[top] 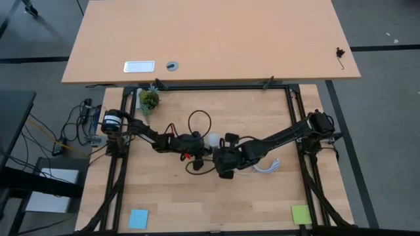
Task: Screw lightbulb
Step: Remove the lightbulb from the lamp socket
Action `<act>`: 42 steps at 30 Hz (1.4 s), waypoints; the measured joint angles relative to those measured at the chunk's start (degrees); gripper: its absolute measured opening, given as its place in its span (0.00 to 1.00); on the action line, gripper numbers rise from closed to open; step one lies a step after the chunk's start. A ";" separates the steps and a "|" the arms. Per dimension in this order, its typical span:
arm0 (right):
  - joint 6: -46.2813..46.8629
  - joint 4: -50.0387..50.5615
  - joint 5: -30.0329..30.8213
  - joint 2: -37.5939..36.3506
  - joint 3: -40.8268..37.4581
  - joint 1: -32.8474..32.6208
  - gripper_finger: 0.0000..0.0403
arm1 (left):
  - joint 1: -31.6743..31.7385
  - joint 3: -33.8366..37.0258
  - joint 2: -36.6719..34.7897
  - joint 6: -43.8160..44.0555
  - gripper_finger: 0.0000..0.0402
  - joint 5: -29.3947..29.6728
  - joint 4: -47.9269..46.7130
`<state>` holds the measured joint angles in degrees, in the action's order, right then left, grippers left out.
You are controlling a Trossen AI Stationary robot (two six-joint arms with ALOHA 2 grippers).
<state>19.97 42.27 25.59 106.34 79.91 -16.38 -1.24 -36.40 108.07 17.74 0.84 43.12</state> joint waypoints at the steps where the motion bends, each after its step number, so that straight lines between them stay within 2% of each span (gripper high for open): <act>1: -0.14 0.85 3.15 -0.14 -0.01 -0.36 0.03 | 0.09 0.00 0.00 -0.52 0.00 -0.06 0.01; 3: -0.25 1.51 8.69 -0.54 -0.25 -1.14 0.02 | 0.17 0.00 0.00 -1.35 0.00 -0.06 0.06; 6: -0.73 -3.79 9.00 -1.38 -4.43 -1.69 0.02 | 0.50 0.00 0.00 -2.71 0.00 -0.44 0.08; 10: -2.64 -17.66 5.04 -4.04 -12.89 -1.05 0.01 | 0.53 0.00 0.00 -3.96 0.00 -0.39 0.14; 15: -4.05 -35.42 4.77 -9.04 -23.92 -0.97 0.01 | 0.55 0.00 0.00 -4.05 0.00 -0.35 0.32; 17: -3.58 -41.88 5.95 -11.56 -28.25 -1.17 0.01 | 0.55 0.00 0.00 -4.05 0.00 -0.34 0.43; 21: 0.22 -53.93 12.56 -14.18 -36.54 -2.19 0.02 | 0.55 0.00 0.00 -4.02 0.00 0.25 0.49; 23: 2.27 -60.80 12.80 -14.66 -39.84 -2.38 0.04 | 0.55 0.00 0.00 -4.03 0.00 0.67 0.54; 31: 6.44 -76.94 13.74 -14.69 -47.97 -2.24 0.17 | 0.55 0.00 0.00 -2.91 0.00 0.80 0.63; 42: 7.87 -80.95 12.84 -13.82 -48.73 -1.92 0.49 | 0.55 0.00 0.00 -1.00 0.00 1.12 0.69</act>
<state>27.85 -38.68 38.43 92.52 31.18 -18.31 -0.69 -36.40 108.07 16.74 1.96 43.81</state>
